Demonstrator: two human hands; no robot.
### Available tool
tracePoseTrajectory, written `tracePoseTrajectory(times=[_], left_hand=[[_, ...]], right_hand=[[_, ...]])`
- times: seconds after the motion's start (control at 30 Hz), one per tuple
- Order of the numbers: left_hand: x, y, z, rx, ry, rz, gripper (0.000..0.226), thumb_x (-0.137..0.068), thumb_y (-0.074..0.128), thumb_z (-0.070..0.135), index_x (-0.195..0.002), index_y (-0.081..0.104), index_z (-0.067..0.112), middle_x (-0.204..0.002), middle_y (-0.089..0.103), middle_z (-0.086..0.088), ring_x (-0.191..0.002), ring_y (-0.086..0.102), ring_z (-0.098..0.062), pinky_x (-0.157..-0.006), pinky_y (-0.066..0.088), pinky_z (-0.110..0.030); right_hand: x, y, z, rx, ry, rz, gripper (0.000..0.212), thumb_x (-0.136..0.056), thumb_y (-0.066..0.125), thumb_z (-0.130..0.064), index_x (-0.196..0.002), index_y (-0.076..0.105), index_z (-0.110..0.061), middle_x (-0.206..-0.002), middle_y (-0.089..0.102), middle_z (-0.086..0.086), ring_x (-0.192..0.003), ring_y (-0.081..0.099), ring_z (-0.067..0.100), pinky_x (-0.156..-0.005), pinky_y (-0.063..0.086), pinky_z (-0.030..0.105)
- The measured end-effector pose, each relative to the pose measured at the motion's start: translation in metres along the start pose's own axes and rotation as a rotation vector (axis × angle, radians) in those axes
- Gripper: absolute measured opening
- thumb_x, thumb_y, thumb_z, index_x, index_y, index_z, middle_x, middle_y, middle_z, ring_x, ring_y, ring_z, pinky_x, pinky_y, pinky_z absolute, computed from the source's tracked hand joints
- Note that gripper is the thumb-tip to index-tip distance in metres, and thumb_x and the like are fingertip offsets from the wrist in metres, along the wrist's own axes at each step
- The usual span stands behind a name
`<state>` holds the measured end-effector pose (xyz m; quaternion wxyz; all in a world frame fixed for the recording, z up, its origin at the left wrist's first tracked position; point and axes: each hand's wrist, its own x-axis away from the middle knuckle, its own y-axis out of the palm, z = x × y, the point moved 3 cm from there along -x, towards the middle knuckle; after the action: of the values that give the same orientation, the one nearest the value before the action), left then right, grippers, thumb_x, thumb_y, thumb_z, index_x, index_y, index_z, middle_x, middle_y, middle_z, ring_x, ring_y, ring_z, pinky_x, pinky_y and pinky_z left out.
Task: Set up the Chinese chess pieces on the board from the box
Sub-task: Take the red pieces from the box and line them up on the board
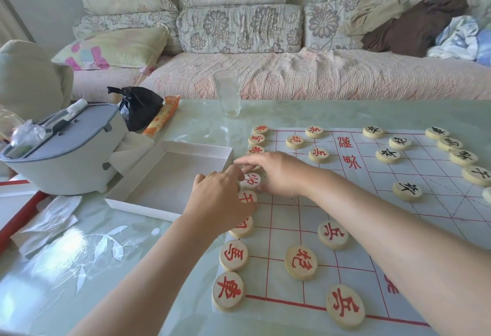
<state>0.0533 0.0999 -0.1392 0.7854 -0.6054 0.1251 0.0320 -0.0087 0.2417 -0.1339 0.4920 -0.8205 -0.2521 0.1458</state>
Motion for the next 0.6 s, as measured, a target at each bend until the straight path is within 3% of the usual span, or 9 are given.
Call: tracePoseTrajectory(times=[0.33,0.5,0.6], left_hand=[[0.002,-0.001,-0.002,0.050,-0.003,-0.007,0.052,-0.079,0.061,0.054,-0.123,0.047,0.029,-0.107,0.062,0.014,-0.107,0.054,-0.013,-0.086,0.029,-0.028],[0.000,0.003,0.000,0.052,-0.030,-0.015,0.049,-0.080,0.062,0.050,-0.122,0.049,0.028,-0.108,0.064,0.011,-0.107,0.056,-0.016,-0.090,0.033,-0.031],[-0.002,0.003,0.001,0.032,-0.043,0.001,0.051,-0.079,0.062,0.053,-0.120,0.049,0.027,-0.107,0.064,0.009,-0.105,0.056,-0.018,-0.088,0.035,-0.032]], right_hand=[[0.001,0.001,-0.004,-0.021,-0.008,-0.015,0.072,-0.085,0.053,0.003,-0.143,0.047,-0.039,-0.132,0.062,-0.017,-0.121,0.055,0.006,-0.093,0.044,0.022],[0.002,0.002,-0.007,-0.011,-0.013,-0.024,0.068,-0.088,0.053,0.001,-0.143,0.048,-0.039,-0.131,0.062,-0.016,-0.121,0.055,0.008,-0.092,0.043,0.019],[0.002,-0.003,-0.009,-0.010,-0.036,0.001,0.064,-0.088,0.062,-0.009,-0.141,0.048,-0.043,-0.131,0.060,-0.013,-0.117,0.056,0.010,-0.094,0.046,0.025]])
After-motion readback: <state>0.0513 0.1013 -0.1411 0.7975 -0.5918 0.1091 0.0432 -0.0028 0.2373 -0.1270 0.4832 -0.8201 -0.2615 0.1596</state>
